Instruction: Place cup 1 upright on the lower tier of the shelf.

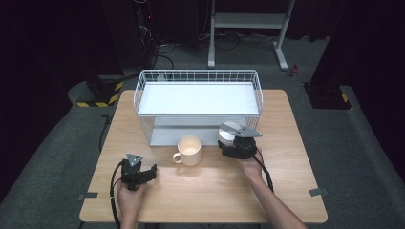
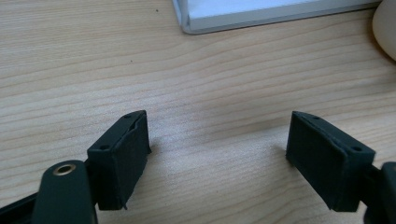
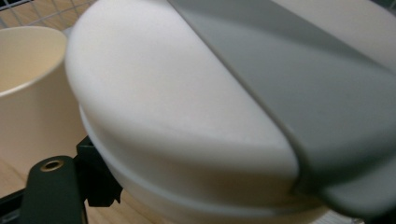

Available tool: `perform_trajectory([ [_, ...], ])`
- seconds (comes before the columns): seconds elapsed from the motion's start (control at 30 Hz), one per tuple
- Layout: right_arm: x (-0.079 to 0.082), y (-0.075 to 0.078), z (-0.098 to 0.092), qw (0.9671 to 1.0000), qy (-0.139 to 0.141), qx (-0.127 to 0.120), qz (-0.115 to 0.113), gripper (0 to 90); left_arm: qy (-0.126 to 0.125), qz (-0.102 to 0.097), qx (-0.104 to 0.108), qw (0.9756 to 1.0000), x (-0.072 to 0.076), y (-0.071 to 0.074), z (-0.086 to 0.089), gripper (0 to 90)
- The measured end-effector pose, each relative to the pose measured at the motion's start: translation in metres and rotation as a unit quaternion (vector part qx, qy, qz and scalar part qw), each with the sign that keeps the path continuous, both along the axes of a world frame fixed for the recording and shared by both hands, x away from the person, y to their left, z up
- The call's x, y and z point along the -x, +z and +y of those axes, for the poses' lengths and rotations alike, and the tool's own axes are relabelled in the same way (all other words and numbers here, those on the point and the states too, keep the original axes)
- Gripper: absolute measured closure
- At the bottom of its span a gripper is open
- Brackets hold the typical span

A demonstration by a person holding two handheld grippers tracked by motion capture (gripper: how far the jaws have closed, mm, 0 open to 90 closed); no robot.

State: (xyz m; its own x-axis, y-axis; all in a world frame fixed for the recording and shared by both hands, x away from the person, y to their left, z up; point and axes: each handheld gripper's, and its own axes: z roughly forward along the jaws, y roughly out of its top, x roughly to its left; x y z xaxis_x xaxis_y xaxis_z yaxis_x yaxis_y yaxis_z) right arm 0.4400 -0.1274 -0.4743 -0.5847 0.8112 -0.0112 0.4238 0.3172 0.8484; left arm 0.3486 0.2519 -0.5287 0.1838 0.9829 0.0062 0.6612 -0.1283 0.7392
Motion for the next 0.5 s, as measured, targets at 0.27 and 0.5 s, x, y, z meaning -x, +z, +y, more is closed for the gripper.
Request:
perform_trajectory([
  [0.27,-0.008,-0.007,0.001,0.9998,-0.019,0.003,0.001,18.5,0.0,-0.001,-0.001,1.0,0.0,0.0,0.0,21.5],
  [0.5,-0.016,-0.008,0.009,0.9997,-0.024,0.002,0.003,18.4,0.0,-0.001,-0.001,1.0,0.0,0.0,0.0,21.5],
])
